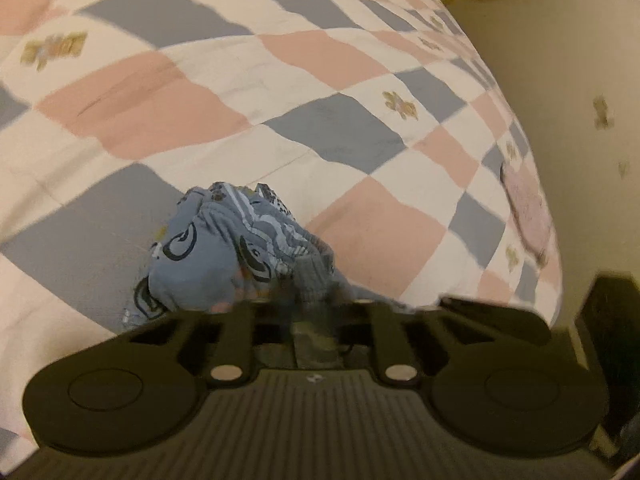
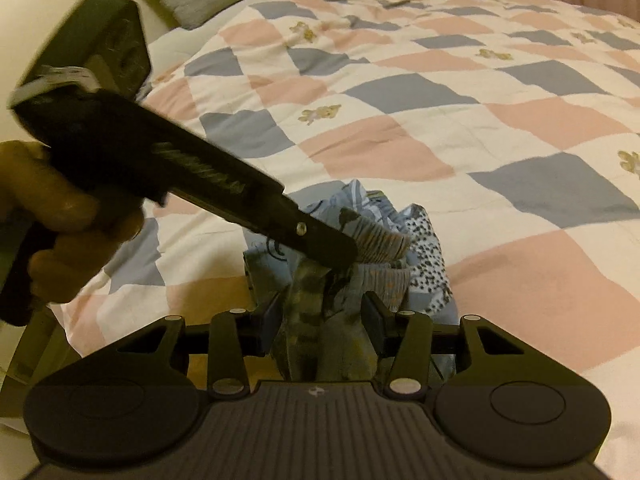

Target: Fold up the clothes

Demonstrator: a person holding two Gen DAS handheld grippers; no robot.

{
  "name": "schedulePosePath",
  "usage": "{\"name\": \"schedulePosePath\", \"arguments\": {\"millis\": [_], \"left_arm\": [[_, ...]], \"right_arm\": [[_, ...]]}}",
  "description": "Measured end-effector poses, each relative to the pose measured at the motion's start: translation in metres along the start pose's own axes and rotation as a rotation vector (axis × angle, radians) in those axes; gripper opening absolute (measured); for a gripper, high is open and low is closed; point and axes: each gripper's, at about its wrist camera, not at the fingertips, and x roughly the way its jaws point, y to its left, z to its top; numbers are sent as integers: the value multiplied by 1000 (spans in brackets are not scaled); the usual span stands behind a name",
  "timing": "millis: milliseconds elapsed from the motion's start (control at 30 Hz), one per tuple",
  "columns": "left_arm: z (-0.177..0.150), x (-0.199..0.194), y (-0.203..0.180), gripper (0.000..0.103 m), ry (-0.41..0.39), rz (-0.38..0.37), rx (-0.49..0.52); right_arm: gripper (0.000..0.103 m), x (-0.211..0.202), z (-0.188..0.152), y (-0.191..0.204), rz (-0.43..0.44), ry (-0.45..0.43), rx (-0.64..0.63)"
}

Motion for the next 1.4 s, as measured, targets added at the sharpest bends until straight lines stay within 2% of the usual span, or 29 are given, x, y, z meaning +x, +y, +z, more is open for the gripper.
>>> {"name": "schedulePosePath", "arguments": {"millis": [33,133,233,367,433,467,500,533,567,767,1000,1100,1267,1400], "left_arm": [[1,1,4,6,-3,-7,-23],[-2,-5,13,5,-13,7,-45],[-5,-12,17,5,-22,8,-39],[-8,-18,16,5,-30,-2,-20],[-10,-19,16,5,-33,4,-19],[-10,-20,16,5,-37,9,-14],[-11,-21,17,5,-41,13,-10],[-12,-24,17,5,-47,15,-6],[-13,-29,16,5,-57,18,3],[-11,-76,3,4,-147,73,85],[10,-153,-49,4,-341,184,276],[14,-178,-71,4,-417,208,326],[13,-219,-101,4,-519,195,425],[-6,-254,-119,4,-536,139,536]], "right_arm": [[48,-3,0,-1,-9,-4,5],[48,-7,3,-6,-38,-29,32],[48,4,8,-10,-49,-15,42],[48,33,8,-1,-47,72,-40],[48,37,7,2,-62,67,-76],[41,34,8,0,-73,57,-63],[25,31,8,-3,-84,46,-49],[18,27,9,-6,-93,36,-33],[6,21,11,-10,-99,26,-9],[4,-49,32,-27,-157,-82,40],[4,-144,70,-33,-256,-265,-14],[3,-179,80,-27,-296,-325,-50],[3,-239,78,5,-394,-422,-79],[3,-282,57,50,-487,-494,-28]]}}
